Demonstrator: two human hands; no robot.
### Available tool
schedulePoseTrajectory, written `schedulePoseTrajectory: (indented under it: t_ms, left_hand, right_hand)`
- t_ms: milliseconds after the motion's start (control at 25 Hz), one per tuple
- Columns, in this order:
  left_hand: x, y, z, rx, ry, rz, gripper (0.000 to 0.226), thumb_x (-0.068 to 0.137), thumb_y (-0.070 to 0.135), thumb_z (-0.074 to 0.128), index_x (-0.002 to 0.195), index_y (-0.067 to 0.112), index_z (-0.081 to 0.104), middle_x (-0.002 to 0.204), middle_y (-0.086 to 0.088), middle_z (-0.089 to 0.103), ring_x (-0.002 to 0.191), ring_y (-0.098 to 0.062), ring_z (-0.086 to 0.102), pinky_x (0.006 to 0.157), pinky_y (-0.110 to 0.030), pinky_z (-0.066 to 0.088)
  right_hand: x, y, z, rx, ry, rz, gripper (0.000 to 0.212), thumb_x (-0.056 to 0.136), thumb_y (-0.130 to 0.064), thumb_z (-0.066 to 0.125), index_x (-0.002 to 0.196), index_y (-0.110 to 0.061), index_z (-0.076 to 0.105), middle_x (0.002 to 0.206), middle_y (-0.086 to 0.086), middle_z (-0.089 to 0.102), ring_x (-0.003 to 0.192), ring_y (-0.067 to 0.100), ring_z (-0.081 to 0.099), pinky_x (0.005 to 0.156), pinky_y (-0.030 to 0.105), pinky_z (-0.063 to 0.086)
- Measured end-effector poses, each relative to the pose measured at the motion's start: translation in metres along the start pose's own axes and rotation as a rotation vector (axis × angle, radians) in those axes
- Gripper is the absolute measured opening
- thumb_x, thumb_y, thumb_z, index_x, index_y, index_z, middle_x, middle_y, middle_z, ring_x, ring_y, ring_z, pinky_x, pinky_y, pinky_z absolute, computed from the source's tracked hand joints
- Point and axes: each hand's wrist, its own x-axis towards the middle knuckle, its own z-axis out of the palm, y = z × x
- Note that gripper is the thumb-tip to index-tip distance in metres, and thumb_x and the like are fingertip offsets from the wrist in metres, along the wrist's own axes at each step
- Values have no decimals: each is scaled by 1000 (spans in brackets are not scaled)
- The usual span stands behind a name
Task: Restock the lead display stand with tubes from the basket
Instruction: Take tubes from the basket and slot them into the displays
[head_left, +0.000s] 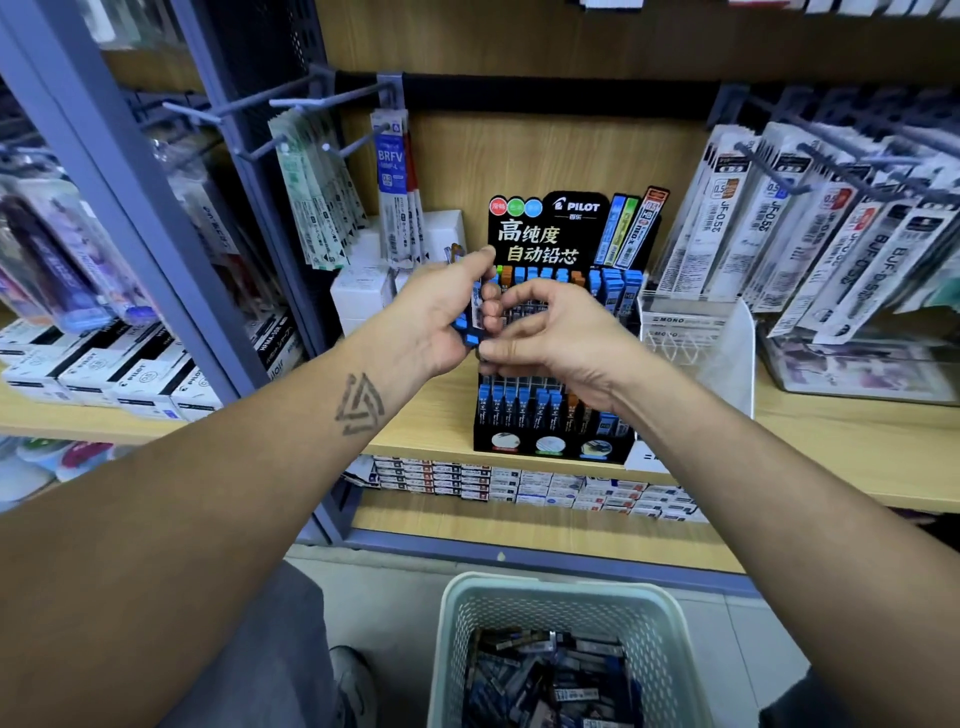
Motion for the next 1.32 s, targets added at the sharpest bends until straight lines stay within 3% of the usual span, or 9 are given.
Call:
schedulePoseTrajectory:
  t_ms: [120,360,600,880,1000,1120,1320]
  left_hand:
    - [0,-4,9,-40,29,1,27,103,26,55,79,12,52,50,0,45,38,-12,41,39,-18,38]
    - [11,5,4,-348,131,23,34,105,26,49,74,14,47,50,3,41,38,-9,36,37,-18,34]
    - [5,-2,8,-65,26,-73,27,99,23,62,76,16,48,47,6,37,35,-4,28,31,-17,22]
    - [-3,-11,12,416,-92,-109,17,90,14,73,93,7,58,67,-10,63,35,-4,30,31,-15,22]
    - [-7,-8,9,466,-177,-107,13,90,12,73,87,4,63,72,-12,66,37,-4,31,33,-15,22]
    - [-5,-3,4,449,-175,-74,9,92,6,69,87,2,62,69,-12,64,36,-4,32,32,-16,22]
    - [-7,6,-3,407,-219,-146,13,97,13,63,97,0,64,74,-11,68,36,-1,30,32,-13,24]
  right_hand:
    - [-5,-1,-9,-50,27,6,53,77,12,76,122,-1,52,81,20,74,73,30,74,61,30,59]
    - [-23,-8,-38,-209,-123,119,52,79,13,72,126,-5,60,93,25,73,81,34,74,70,33,63]
    - [-27,-11,-59,-93,-119,117,78,80,18,68,144,-23,49,80,19,69,91,43,72,74,37,63]
    - [-21,-14,-54,-192,78,-53,47,85,8,71,125,-7,54,79,22,70,78,35,75,68,34,63]
    - [-13,-15,-51,-249,124,-88,19,94,2,63,112,1,58,80,21,74,72,32,75,63,31,61]
    - [-5,-18,-47,-253,166,-88,15,95,-2,64,110,0,63,78,21,73,64,28,72,52,27,56]
    - [6,-21,-45,-6,267,-211,15,93,0,65,106,4,70,87,19,72,76,23,70,72,26,59]
